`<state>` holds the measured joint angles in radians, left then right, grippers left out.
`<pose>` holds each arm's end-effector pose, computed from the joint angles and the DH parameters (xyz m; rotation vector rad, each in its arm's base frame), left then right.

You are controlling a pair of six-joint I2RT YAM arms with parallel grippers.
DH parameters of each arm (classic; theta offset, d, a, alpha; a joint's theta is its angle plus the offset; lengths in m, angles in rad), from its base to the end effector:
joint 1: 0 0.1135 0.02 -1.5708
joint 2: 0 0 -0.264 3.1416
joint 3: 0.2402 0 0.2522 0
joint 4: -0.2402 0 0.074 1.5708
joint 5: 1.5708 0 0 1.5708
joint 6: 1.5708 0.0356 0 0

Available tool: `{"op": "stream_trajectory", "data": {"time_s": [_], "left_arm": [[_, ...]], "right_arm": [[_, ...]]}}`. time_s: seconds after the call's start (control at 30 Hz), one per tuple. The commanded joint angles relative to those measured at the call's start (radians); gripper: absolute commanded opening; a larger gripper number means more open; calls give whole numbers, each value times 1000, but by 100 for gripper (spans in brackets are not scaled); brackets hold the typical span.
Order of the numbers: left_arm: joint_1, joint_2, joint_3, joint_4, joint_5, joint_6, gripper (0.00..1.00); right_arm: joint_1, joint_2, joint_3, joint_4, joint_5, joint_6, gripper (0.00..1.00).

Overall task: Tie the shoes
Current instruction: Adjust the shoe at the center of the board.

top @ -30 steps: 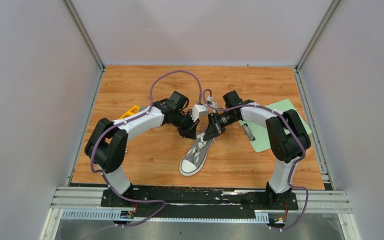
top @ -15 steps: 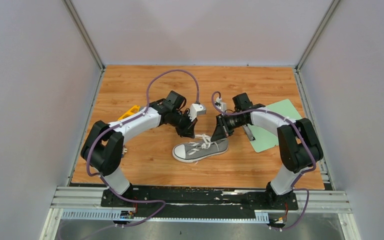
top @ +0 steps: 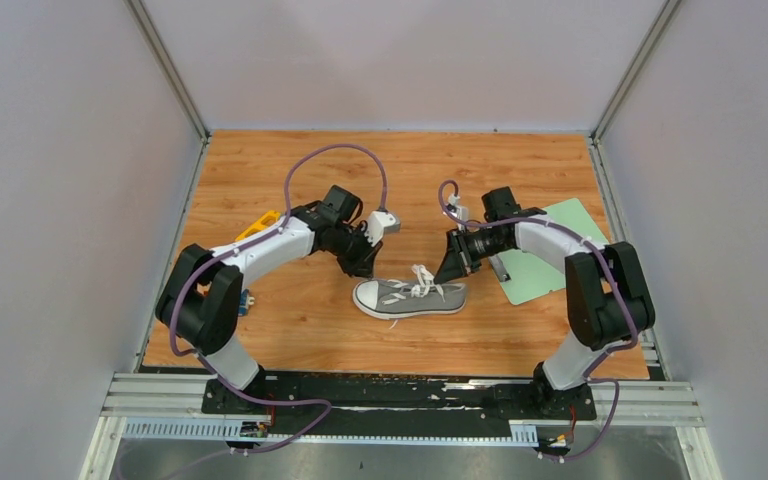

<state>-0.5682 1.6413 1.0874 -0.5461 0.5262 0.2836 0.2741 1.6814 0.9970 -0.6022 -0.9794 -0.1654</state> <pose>0.2652 -0.1905 0.2056 1.2475 2.3364 -0.7946 0.2839 0.1105 0.1774 -0.7553 2.4781 1.3948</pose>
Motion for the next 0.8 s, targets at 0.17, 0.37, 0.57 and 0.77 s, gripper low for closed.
{"op": "stream_trajectory", "data": {"time_s": [0.17, 0.37, 0.57, 0.77], "left_arm": [[10, -111, 50, -59, 17, -15, 38], [-8, -173, 13, -272, 225, 48, 44], [-76, -119, -54, -219, 258, -17, 47], [-85, 85, -9, -245, 189, 97, 45]], "right_arm": [[-109, -116, 85, -84, -7, -138, 29], [-190, 36, 160, -80, 168, -167, 33], [-160, 115, 130, -88, 195, -80, 34], [-72, 76, 46, -157, 128, -143, 35]]}}
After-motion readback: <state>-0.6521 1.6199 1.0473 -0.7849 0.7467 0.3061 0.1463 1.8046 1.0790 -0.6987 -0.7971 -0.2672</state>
